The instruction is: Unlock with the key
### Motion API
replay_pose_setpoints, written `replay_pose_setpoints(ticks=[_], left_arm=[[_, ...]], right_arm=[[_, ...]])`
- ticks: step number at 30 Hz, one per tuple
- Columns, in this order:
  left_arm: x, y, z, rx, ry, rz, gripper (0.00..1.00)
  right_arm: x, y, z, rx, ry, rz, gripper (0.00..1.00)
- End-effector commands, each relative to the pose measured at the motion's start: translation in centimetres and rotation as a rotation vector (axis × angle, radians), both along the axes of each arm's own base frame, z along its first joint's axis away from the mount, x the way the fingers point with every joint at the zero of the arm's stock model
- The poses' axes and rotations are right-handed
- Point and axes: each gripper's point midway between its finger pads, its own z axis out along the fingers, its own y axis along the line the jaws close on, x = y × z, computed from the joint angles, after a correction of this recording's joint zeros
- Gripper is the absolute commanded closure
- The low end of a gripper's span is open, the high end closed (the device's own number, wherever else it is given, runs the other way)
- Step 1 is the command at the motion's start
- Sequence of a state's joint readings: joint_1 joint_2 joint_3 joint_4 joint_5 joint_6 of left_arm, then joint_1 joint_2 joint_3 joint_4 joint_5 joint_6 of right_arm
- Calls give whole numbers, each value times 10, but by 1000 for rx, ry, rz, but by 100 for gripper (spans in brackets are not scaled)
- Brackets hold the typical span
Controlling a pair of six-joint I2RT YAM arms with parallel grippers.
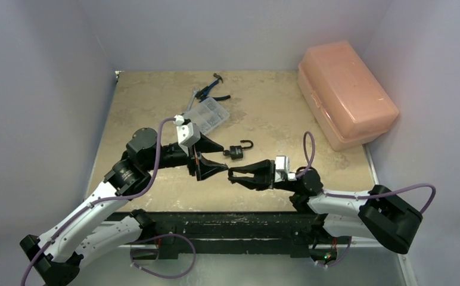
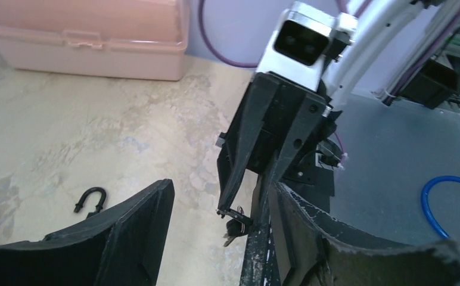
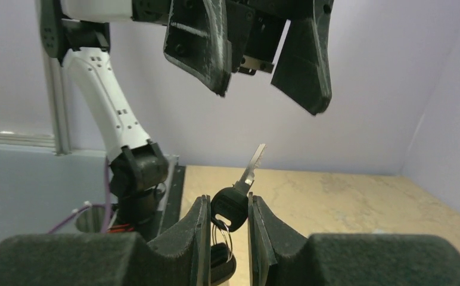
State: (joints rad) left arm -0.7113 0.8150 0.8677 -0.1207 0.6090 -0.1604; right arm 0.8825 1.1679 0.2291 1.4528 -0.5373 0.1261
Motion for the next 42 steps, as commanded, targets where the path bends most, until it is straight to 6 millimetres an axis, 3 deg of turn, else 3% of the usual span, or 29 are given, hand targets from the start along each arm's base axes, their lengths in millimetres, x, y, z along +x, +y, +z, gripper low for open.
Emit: replay_pose_setpoints(ticks=[1,8,15,20,29,34,42], left_arm=[[-22,-6,17,-55,-63,-162,39],[-35,-9,13,-54,-18,-276,49],[-33,-9,14,-55,-3,-269,48],[-30,-10,32,-119,22,-255,40],[-23,-8,69,-273,120,-164,44],[-33,-7,83,-336,159,-206,47],[-37,-3,83,-333,172,-200,54]], right_arm=[[-30,-12,36,125,-40,172,100],[-34,-13,52,168,-41,250,100],[-37,-18,72,216,-83,248,100],[-41,-22,90,253,-120,256,100],[-51,-27,122,305,-163,303,100],[-49,-30,137,345,-167,294,100],[-47,-37,152,403,-143,278,100]])
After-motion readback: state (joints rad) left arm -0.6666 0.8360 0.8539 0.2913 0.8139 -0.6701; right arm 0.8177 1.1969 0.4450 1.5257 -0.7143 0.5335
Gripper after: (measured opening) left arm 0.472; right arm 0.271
